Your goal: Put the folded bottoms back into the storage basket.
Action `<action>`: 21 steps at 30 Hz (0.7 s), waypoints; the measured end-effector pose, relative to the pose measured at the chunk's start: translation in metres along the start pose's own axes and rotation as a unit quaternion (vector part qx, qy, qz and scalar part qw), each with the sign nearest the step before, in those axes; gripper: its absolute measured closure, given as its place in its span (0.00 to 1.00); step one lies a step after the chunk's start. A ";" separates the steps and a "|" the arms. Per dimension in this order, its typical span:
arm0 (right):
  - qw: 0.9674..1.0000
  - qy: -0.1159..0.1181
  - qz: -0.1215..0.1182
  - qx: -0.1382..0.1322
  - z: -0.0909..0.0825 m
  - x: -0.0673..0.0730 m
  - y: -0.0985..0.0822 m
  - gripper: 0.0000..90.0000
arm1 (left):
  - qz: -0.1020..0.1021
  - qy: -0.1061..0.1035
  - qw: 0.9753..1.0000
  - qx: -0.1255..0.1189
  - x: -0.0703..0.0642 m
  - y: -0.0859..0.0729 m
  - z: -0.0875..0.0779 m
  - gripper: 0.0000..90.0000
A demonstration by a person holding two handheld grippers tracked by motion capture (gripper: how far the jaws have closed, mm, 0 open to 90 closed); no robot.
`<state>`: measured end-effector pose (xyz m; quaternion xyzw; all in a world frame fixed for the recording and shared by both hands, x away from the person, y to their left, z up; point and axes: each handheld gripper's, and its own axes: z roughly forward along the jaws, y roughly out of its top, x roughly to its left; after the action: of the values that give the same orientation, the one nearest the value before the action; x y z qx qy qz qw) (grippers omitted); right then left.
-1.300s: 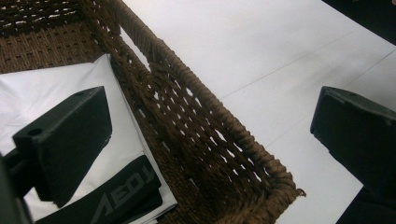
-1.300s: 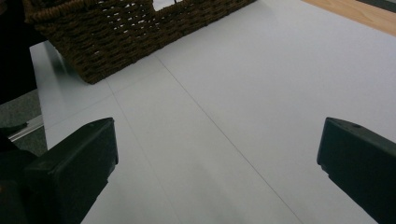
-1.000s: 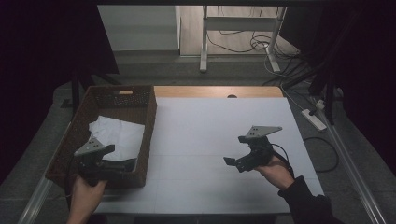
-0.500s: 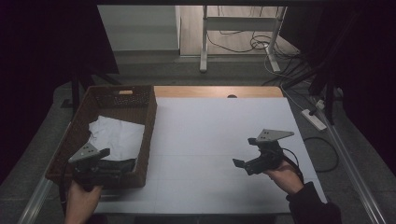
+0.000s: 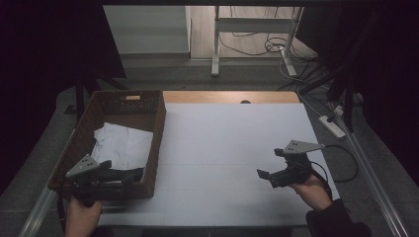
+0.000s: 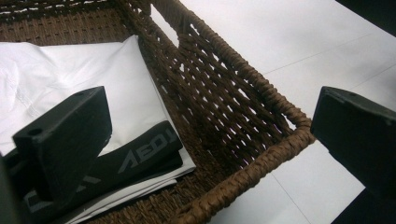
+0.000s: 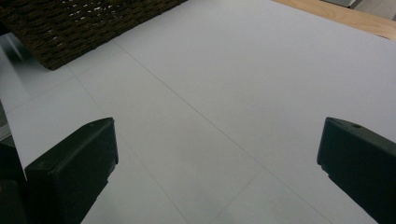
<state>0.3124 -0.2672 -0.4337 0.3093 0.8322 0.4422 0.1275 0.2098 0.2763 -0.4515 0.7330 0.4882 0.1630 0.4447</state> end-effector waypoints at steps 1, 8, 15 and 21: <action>1.000 -0.002 0.003 -0.001 -0.002 -0.001 -0.001 0.00 | 0.001 0.001 1.000 0.000 0.000 0.000 0.000 0.00; 1.000 -0.015 0.013 -0.006 -0.014 -0.004 -0.009 0.00 | -0.001 0.006 1.000 0.001 0.000 -0.004 -0.004 0.00; 0.999 -0.028 0.020 -0.013 -0.024 -0.007 -0.016 0.00 | -0.003 0.011 1.000 0.002 0.001 -0.007 -0.006 0.00; 0.999 -0.041 0.025 -0.011 -0.032 -0.009 -0.022 0.00 | -0.006 0.013 1.000 0.003 0.001 -0.010 -0.008 0.00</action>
<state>0.2954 -0.3028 -0.4337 0.3462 0.8135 0.4412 0.1541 0.1997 0.2826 -0.4553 0.7289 0.4992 0.1686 0.4372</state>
